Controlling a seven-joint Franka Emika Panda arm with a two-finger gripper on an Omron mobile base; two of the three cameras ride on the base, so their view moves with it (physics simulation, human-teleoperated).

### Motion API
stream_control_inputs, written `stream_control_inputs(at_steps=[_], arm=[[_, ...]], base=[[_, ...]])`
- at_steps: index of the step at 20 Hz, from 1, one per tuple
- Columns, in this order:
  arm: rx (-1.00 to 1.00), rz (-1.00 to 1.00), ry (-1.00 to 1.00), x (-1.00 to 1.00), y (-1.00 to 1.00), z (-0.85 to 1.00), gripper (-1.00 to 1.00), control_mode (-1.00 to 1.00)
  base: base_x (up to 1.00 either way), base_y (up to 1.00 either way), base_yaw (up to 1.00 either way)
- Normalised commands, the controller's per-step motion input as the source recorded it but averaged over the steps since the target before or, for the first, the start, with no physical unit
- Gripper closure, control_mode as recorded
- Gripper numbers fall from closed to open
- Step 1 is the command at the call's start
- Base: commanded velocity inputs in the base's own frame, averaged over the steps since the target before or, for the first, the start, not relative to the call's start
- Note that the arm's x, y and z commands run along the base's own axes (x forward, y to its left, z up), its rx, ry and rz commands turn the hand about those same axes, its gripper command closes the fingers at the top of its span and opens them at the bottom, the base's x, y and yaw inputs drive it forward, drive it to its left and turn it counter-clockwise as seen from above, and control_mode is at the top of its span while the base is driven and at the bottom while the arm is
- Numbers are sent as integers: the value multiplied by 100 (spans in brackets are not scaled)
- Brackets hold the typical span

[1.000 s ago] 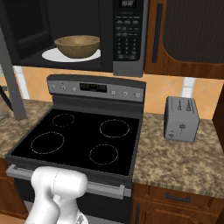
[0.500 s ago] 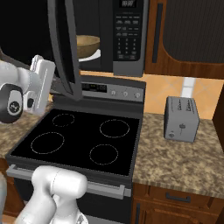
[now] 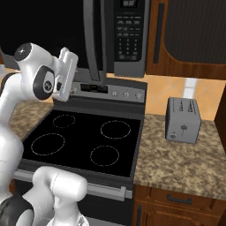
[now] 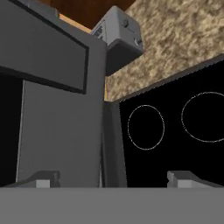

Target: Pick the lemon from the sink and place it in the bowl. Then pick the bowl and place it in the microwave. Then close the microwave door and press the start button.

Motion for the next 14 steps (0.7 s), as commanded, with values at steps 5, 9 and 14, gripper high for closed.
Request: stream_control_inputs(at_steps=[5, 9, 14], arm=[[-1, 6, 0, 100, 0, -8, -100, -100], [-3, 9, 0, 89, 0, -17, -100, -100], [-2, 12, 0, 40, 0, -13, -100, -100]], base=[[0, 0, 0], [0, 0, 0], [0, 0, 0]])
